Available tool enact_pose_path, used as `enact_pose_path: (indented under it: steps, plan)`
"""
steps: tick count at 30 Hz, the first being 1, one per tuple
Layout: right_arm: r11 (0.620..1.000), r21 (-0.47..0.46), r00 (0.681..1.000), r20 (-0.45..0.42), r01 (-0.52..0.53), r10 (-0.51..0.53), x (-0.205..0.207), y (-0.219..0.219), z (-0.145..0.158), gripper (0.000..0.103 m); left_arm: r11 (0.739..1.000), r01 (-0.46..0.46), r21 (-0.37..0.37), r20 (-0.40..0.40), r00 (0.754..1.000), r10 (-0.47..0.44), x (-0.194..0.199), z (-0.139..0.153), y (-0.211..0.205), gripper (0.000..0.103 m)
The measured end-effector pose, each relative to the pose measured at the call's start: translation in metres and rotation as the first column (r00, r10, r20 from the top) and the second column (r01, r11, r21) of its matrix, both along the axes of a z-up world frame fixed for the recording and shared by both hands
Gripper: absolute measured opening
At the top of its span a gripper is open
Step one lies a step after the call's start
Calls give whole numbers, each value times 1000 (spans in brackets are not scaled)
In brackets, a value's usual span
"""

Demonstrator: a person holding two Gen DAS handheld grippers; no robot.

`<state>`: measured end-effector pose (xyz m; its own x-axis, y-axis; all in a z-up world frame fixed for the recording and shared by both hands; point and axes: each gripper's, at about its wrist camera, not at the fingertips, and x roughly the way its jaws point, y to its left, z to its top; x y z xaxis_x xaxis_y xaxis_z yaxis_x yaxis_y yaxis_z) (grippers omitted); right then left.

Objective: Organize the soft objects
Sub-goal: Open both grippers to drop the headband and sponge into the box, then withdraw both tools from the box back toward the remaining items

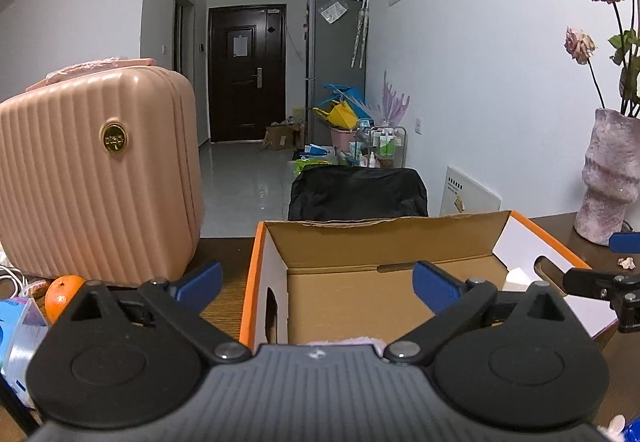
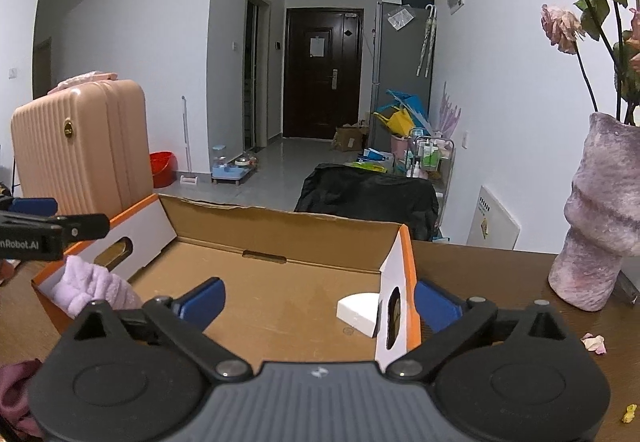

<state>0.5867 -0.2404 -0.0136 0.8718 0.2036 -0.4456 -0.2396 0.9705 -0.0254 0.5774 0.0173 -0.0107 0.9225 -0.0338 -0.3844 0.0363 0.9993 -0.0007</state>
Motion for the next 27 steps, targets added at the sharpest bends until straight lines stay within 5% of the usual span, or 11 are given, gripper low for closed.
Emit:
enact_pose_path:
  steps: [27]
  plan:
    - [999,-12,998,42,48,-47,-64,-11,22,103,1000,-23,-3,53,998,23,-60,26,35,103]
